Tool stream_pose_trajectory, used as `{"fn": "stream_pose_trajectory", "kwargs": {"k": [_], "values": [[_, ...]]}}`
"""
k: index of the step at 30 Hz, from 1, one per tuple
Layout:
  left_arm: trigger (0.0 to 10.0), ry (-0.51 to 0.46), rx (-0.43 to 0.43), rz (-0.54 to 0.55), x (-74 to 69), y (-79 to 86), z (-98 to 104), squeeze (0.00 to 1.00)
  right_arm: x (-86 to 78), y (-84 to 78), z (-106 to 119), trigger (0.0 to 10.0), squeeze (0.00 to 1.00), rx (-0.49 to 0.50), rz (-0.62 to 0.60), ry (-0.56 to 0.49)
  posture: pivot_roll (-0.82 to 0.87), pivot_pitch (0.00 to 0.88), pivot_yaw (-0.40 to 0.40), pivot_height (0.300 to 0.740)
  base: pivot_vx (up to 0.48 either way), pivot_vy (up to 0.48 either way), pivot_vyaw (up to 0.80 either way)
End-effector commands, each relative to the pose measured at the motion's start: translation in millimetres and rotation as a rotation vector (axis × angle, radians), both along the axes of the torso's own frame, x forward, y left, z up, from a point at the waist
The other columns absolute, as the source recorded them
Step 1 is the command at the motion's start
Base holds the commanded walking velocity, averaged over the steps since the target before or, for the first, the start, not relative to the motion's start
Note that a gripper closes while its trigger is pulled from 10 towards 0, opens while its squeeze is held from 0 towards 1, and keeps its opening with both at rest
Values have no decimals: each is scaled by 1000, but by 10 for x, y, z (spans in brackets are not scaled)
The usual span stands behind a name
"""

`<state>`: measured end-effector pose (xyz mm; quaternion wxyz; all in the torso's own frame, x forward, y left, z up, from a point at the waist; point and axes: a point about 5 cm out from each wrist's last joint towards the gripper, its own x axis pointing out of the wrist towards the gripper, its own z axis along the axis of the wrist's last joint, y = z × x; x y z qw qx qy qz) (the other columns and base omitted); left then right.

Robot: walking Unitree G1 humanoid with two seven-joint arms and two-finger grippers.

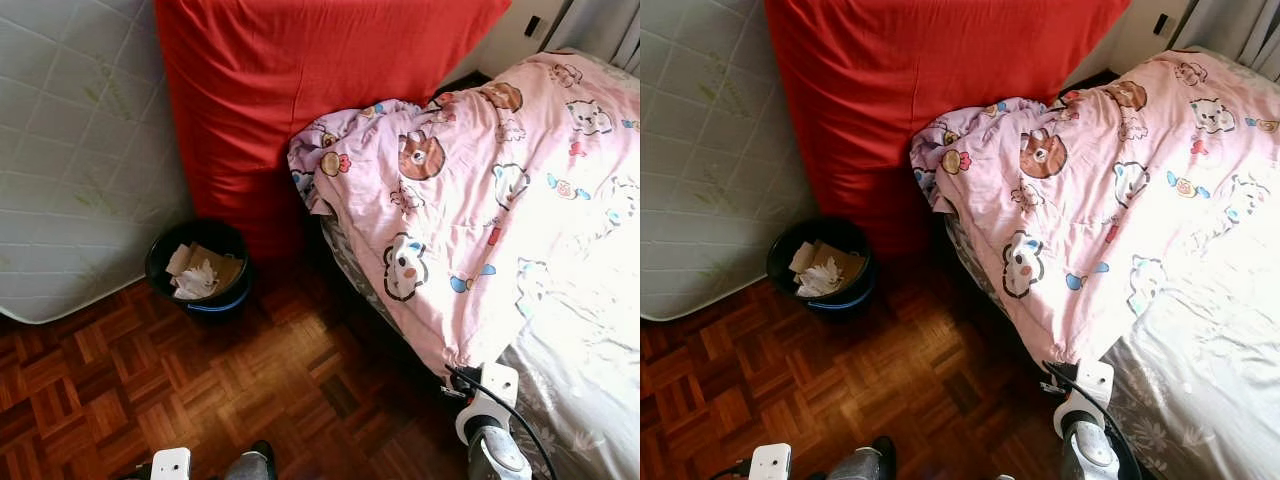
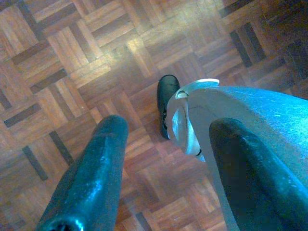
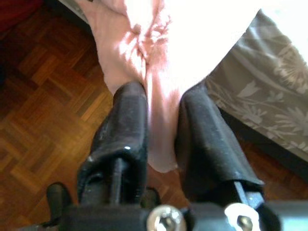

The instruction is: Clean up the room

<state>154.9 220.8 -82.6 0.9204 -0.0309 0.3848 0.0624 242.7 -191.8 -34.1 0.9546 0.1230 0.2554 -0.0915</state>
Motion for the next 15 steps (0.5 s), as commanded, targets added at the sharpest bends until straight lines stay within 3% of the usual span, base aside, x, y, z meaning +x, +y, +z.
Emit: {"fn": "stream_pose_trajectory", "kwargs": {"k": [1, 10, 11, 12, 13, 15], "values": [[10000, 57, 1, -12, -126, 5, -58, 0, -63, 44, -66, 10000, 1000, 34, 19, 33, 119, 230, -72, 740, 0, 0, 0], [10000, 57, 1, -16, -120, 2, -57, 0, -66, 87, -80, 10000, 1000, 41, 40, 41, 122, 225, -75, 740, 0, 0, 0], [10000, 57, 1, -17, -119, 2, -57, 0, -70, 82, -84, 10000, 827, 39, 41, 43, 120, 223, -75, 740, 0, 0, 0], [10000, 57, 1, -17, -119, 2, -57, 0, -70, 82, -84, 10000, 827, 39, 41, 43, 120, 223, -75, 740, 0, 0, 0], [10000, 57, 2, -17, -118, 0, -57, 0, -75, 70, -91, 10000, 0, 39, 38, 46, 120, 220, -76, 740, 0, 0, 0], [10000, 58, 2, -18, -117, -1, -57, 0, -81, 64, -98, 10000, 0, 42, 35, 49, 117, 215, -76, 740, 0, 0, 0]]}}
